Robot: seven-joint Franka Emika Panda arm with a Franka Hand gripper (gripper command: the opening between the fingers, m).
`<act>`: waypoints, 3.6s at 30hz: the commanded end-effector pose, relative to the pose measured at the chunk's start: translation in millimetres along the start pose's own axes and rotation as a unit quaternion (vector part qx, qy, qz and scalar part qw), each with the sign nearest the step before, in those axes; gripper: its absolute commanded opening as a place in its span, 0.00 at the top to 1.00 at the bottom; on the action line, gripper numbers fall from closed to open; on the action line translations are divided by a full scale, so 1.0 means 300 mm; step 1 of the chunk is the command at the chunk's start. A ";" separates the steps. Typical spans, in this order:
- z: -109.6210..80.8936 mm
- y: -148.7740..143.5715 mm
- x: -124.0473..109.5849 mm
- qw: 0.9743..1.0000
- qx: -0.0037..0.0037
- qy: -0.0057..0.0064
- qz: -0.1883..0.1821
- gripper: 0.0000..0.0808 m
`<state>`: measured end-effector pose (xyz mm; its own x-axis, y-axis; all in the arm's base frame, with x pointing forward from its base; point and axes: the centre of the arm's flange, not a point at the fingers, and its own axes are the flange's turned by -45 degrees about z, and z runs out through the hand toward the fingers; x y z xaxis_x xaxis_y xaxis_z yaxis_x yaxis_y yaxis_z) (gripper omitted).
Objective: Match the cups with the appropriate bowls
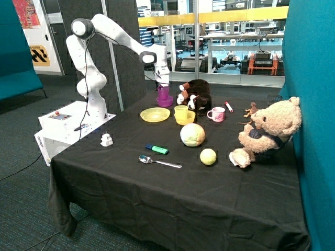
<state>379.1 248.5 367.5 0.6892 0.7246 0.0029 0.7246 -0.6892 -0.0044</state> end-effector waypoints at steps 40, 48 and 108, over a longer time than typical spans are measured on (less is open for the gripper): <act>0.102 0.013 0.021 1.000 -0.002 -0.001 -0.016 0.74; 0.102 0.005 0.022 1.000 -0.002 -0.002 -0.022 0.56; -0.092 0.107 -0.022 1.000 -0.002 -0.001 0.014 0.33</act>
<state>387.2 237.3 372.6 0.6791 0.7340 0.0038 0.7340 -0.6791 -0.0007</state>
